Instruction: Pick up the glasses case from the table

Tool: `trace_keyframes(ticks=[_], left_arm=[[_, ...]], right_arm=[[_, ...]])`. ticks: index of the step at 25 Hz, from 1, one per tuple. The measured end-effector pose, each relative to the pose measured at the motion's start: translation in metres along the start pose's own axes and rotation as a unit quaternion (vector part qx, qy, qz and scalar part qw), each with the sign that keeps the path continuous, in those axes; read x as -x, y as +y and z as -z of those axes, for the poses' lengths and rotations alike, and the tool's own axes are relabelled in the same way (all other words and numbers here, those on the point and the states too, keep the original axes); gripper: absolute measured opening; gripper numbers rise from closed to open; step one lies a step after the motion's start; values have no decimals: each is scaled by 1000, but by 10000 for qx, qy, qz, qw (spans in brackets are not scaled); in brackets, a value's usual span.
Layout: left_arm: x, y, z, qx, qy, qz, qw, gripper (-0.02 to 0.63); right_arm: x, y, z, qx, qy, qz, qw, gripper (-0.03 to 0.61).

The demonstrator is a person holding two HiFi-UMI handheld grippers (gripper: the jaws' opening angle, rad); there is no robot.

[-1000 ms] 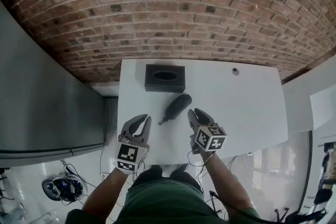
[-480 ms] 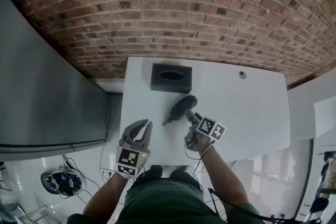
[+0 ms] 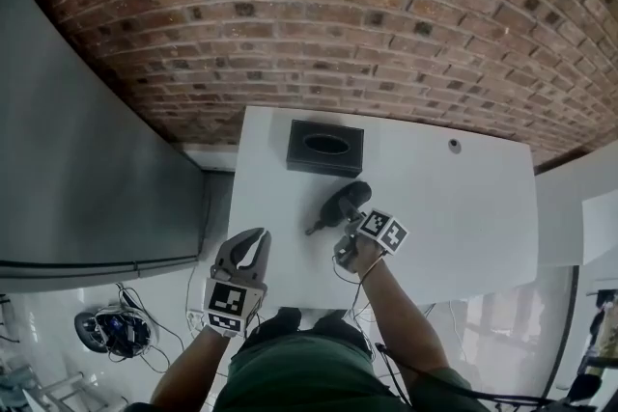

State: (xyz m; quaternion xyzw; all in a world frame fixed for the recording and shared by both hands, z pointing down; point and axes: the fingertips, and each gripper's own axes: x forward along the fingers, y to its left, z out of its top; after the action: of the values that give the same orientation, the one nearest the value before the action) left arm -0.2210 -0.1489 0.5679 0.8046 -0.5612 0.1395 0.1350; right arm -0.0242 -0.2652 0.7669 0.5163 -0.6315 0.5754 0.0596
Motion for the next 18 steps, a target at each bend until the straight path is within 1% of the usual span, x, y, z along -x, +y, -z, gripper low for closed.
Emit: trace_keyframes(ticks=[2, 5, 12, 15, 18], left_arm=[[4, 7, 2, -4, 16, -76, 10000, 14], [9, 15, 6, -4, 63, -173, 9998, 14], [16, 21, 15, -5, 151, -201, 9997, 14], [17, 23, 18, -2, 188, -207, 9996, 14], [18, 23, 19, -3, 197, -199, 9996, 14]], right_arm=[[-6, 1, 1, 16, 5, 62, 10000, 388], [-13, 2, 1, 193, 37, 201, 9996, 388], [-29, -3, 3, 623, 125, 528, 9966, 373], [-37, 0, 4, 639, 205, 401, 9969, 380], [-38, 5, 7, 660, 380, 200, 9969, 353]])
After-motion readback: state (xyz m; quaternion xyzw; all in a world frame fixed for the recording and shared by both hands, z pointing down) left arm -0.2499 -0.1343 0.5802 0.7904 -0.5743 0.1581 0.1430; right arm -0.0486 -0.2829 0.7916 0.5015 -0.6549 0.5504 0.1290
